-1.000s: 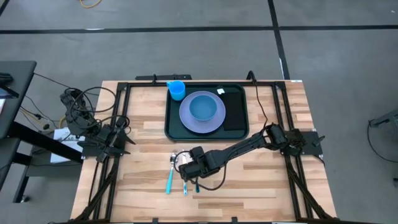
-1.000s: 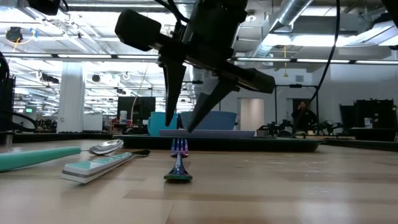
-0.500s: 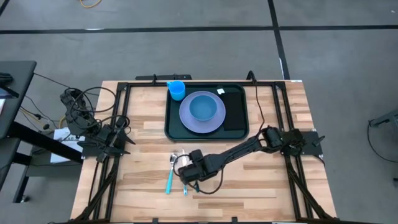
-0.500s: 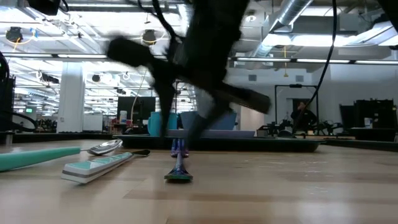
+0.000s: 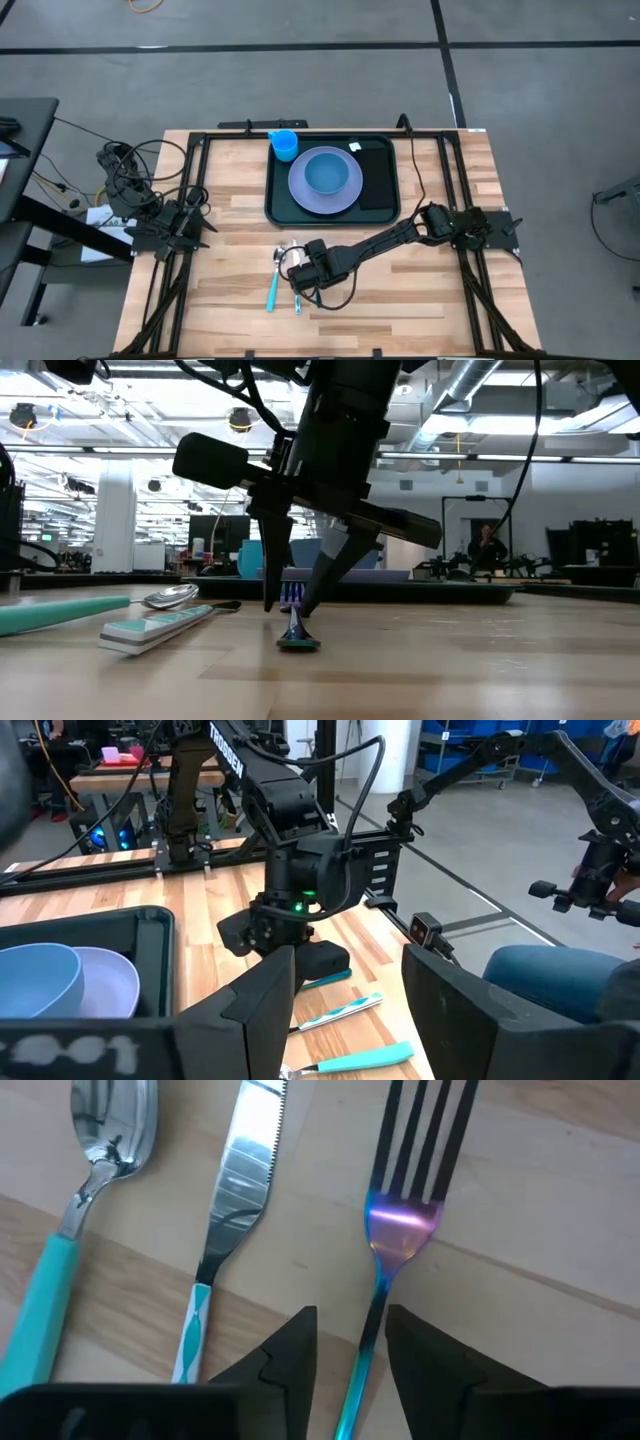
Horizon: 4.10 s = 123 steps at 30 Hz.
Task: Set up tray
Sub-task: Put the fork on top of the table napkin to the right of the purple plate on the tray
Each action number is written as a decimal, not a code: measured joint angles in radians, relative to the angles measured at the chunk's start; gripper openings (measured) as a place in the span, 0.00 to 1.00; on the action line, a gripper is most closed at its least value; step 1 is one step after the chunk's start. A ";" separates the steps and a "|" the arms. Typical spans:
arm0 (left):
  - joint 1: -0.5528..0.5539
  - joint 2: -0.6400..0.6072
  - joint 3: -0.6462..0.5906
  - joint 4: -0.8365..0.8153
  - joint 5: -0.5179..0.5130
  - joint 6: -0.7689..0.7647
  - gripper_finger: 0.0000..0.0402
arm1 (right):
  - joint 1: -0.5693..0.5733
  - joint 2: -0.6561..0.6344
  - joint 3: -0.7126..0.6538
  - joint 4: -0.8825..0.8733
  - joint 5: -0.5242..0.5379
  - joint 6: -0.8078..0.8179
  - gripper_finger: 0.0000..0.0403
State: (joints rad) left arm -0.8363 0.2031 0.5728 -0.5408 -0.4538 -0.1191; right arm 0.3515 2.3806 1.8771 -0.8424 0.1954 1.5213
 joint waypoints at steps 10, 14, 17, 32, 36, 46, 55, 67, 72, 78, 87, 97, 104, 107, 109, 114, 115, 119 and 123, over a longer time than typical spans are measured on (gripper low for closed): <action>0.000 0.000 0.000 0.000 0.000 0.000 0.44 | -0.001 0.002 -0.003 -0.009 -0.011 0.008 0.04; 0.000 0.000 0.000 0.000 0.000 0.000 0.44 | -0.001 0.002 -0.003 -0.005 -0.013 0.009 0.03; 0.000 0.000 0.000 0.000 -0.001 0.000 0.44 | -0.001 0.002 -0.003 -0.005 -0.015 0.008 0.04; 0.000 0.000 0.000 -0.001 -0.001 -0.001 0.44 | -0.012 -0.104 -0.008 -0.148 0.002 -0.009 0.01; 0.000 0.000 0.000 -0.001 -0.001 -0.001 0.44 | -0.021 -0.136 -0.008 -0.233 0.011 -0.010 0.01; 0.000 0.000 0.000 0.000 -0.001 -0.001 0.44 | -0.054 -0.255 -0.006 -0.439 0.054 -0.010 0.00; 0.000 0.000 0.000 0.000 -0.001 -0.001 0.44 | -0.138 -0.357 -0.005 -0.613 0.065 -0.056 0.00; 0.000 0.000 0.000 0.000 -0.001 -0.001 0.44 | -0.377 -0.433 -0.005 -0.703 0.064 -0.310 0.00; 0.000 0.000 0.000 0.000 -0.002 -0.001 0.44 | -0.497 -0.440 -0.005 -0.702 0.065 -0.444 0.00; 0.000 0.000 0.000 0.000 -0.003 -0.001 0.44 | -0.629 -0.440 -0.005 -0.695 0.067 -0.568 0.01; 0.000 0.000 0.000 0.000 -0.032 -0.002 0.44 | -0.774 -0.440 -0.050 -0.604 0.076 -0.686 0.01; 0.000 0.000 0.000 -0.001 -0.060 -0.008 0.44 | -0.885 -0.438 -0.298 -0.343 -0.011 -0.731 0.01; 0.000 0.000 0.000 -0.006 -0.070 -0.009 0.44 | -0.916 -0.438 -0.424 -0.173 -0.068 -0.743 0.01; 0.000 0.000 0.000 -0.010 -0.081 -0.012 0.44 | -0.912 -0.438 -0.454 -0.169 -0.068 -0.736 0.01; 0.000 0.000 0.000 -0.011 -0.082 -0.015 0.44 | -0.902 -0.438 -0.468 -0.154 -0.066 -0.734 0.01; 0.000 0.000 0.000 -0.011 -0.085 -0.017 0.44 | -0.890 -0.438 -0.519 -0.091 -0.069 -0.710 0.01; 0.000 0.000 0.000 -0.011 -0.085 -0.017 0.44 | -0.890 -0.438 -0.530 -0.082 -0.069 -0.705 0.01; 0.000 0.000 0.000 -0.011 -0.085 -0.017 0.44 | -0.890 -0.438 -0.580 -0.023 -0.074 -0.683 0.01; 0.000 0.000 0.000 -0.011 -0.085 -0.017 0.44 | -0.890 -0.438 -0.600 0.020 -0.090 -0.672 0.01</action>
State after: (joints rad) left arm -0.8364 0.2028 0.5724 -0.5514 -0.5388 -0.1360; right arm -0.5381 1.9427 1.2769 -0.8227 0.1055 0.8493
